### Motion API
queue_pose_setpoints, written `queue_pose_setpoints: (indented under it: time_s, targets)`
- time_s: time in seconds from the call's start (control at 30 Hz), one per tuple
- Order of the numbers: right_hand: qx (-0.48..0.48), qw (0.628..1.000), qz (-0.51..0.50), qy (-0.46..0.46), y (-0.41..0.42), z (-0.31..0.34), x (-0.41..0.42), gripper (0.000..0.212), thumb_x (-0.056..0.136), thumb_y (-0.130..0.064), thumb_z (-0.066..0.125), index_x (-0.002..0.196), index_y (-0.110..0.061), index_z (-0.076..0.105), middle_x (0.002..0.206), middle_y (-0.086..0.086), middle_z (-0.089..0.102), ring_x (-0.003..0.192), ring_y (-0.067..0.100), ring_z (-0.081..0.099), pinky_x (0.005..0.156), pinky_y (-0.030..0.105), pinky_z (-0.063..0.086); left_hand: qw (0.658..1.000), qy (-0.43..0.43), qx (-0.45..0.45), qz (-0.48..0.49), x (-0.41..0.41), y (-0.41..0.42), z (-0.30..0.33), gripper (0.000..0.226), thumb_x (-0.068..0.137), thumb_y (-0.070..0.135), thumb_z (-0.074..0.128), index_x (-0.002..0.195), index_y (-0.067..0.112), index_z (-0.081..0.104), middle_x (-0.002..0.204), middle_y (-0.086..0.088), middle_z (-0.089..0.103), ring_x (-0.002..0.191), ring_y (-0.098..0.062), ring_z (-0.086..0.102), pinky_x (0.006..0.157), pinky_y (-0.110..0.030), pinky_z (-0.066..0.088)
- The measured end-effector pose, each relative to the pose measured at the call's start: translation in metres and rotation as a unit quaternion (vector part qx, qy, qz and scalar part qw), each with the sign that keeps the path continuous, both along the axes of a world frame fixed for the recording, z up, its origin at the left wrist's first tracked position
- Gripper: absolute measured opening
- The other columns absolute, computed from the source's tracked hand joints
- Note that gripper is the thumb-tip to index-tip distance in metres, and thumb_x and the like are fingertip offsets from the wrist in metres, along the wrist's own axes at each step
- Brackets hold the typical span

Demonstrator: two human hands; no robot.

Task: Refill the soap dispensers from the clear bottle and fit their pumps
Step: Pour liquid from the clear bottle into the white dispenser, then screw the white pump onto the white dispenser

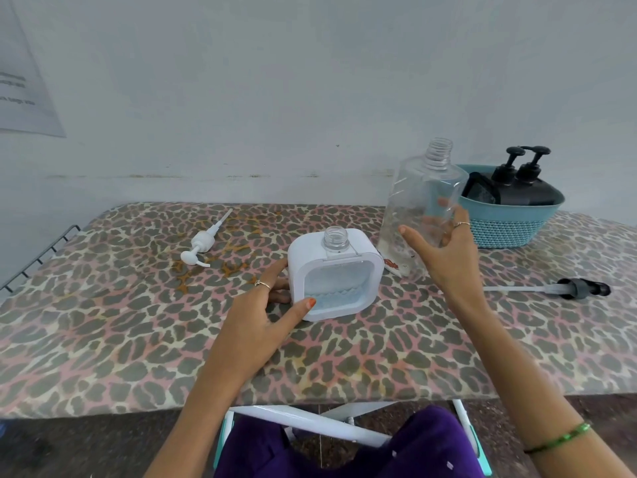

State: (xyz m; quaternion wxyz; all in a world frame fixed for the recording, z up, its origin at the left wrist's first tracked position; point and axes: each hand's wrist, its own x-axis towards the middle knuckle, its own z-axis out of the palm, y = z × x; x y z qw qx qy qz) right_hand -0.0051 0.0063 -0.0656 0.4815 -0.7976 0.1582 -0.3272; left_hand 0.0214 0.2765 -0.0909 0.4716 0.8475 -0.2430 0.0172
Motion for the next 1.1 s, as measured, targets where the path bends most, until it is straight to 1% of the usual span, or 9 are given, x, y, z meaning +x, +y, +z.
queue_pose_setpoints:
  time_s: [0.2,0.3,0.37,0.47,0.57,0.63,0.73,0.9,1.1]
  targets:
    - [0.011,1.000,-0.004,0.003,0.001,-0.004,0.001,0.078,0.076,-0.044,0.075,0.139,-0.021,0.035,0.120,-0.006,0.056,0.107,0.009,0.056,0.095,0.025,0.044,1.000,0.000,0.000,-0.002,0.000,0.000,0.000,0.074,0.075,0.060,0.056,0.142,0.039,0.032,0.106,0.027,0.058,0.097,0.022,0.051,0.076,0.005,0.037]
    - [-0.002,1.000,-0.005,0.004,0.001,-0.010,-0.001,0.094,0.070,-0.046,0.080,0.143,-0.028,0.023,0.137,0.002,0.047,0.121,0.016,0.052,0.105,0.036,0.042,1.000,-0.003,0.003,-0.004,0.000,0.000,0.000,0.071,0.075,0.061,0.055,0.140,0.042,0.033,0.107,0.023,0.061,0.097,0.019,0.053,0.077,0.003,0.039]
    - [-0.023,0.999,-0.022,-0.013,0.005,-0.010,-0.007,0.098,0.070,-0.050,0.078,0.145,-0.029,0.018,0.145,0.003,0.035,0.131,0.018,0.040,0.110,0.043,0.036,1.000,-0.007,0.004,-0.005,0.000,0.000,0.000,0.069,0.075,0.060,0.056,0.138,0.042,0.034,0.106,0.022,0.062,0.097,0.017,0.055,0.078,0.002,0.040]
    - [-0.070,0.990,-0.071,-0.102,0.024,-0.006,-0.024,0.084,0.081,-0.049,0.069,0.144,-0.017,0.025,0.146,0.004,0.028,0.136,0.018,0.030,0.113,0.041,0.030,1.000,-0.006,0.003,-0.004,0.001,0.001,-0.001,0.069,0.075,0.060,0.057,0.137,0.044,0.032,0.106,0.027,0.059,0.097,0.017,0.054,0.078,0.002,0.039]
    - [-0.084,0.979,0.006,-0.185,0.047,-0.004,-0.041,0.061,0.082,-0.040,0.067,0.131,-0.016,0.039,0.128,0.000,0.045,0.118,0.016,0.048,0.102,0.033,0.043,1.000,-0.006,0.005,-0.001,0.001,0.000,-0.002,0.070,0.075,0.062,0.056,0.138,0.045,0.030,0.106,0.028,0.057,0.095,0.022,0.052,0.078,0.005,0.036]
    - [-0.088,0.985,0.119,-0.093,0.056,-0.004,-0.042,0.059,0.078,-0.048,0.068,0.126,-0.026,0.042,0.121,-0.014,0.050,0.113,0.005,0.051,0.098,0.026,0.045,1.000,-0.011,0.012,-0.003,0.002,0.000,-0.001,0.070,0.076,0.062,0.053,0.139,0.044,0.030,0.107,0.027,0.057,0.094,0.023,0.051,0.077,0.004,0.037]
    - [-0.067,0.968,0.234,0.051,0.062,-0.011,-0.032,0.081,0.073,-0.051,0.075,0.139,-0.033,0.030,0.133,-0.025,0.042,0.123,-0.006,0.044,0.102,0.018,0.040,1.000,-0.017,0.017,-0.009,0.000,0.000,0.000,0.064,0.077,0.061,0.051,0.135,0.048,0.028,0.106,0.032,0.052,0.092,0.026,0.050,0.077,0.002,0.038]
    - [0.012,0.971,0.234,0.042,0.067,-0.019,-0.019,0.079,0.076,-0.031,0.078,0.141,-0.031,0.033,0.130,-0.023,0.049,0.116,-0.008,0.049,0.094,0.013,0.044,1.000,-0.022,0.020,0.001,0.001,-0.001,-0.001,0.056,0.085,0.050,0.058,0.133,0.049,0.029,0.103,0.038,0.048,0.093,0.025,0.049,0.081,-0.002,0.042]
    - [0.066,0.965,0.251,0.021,0.069,-0.021,-0.020,0.079,0.072,-0.032,0.075,0.139,-0.029,0.036,0.129,-0.018,0.052,0.111,-0.009,0.053,0.088,0.012,0.048,0.998,-0.011,-0.057,0.035,0.001,0.004,0.007,0.051,0.081,0.066,0.055,0.125,0.039,0.051,0.112,0.021,0.063,0.104,0.006,0.058,0.086,-0.010,0.045]
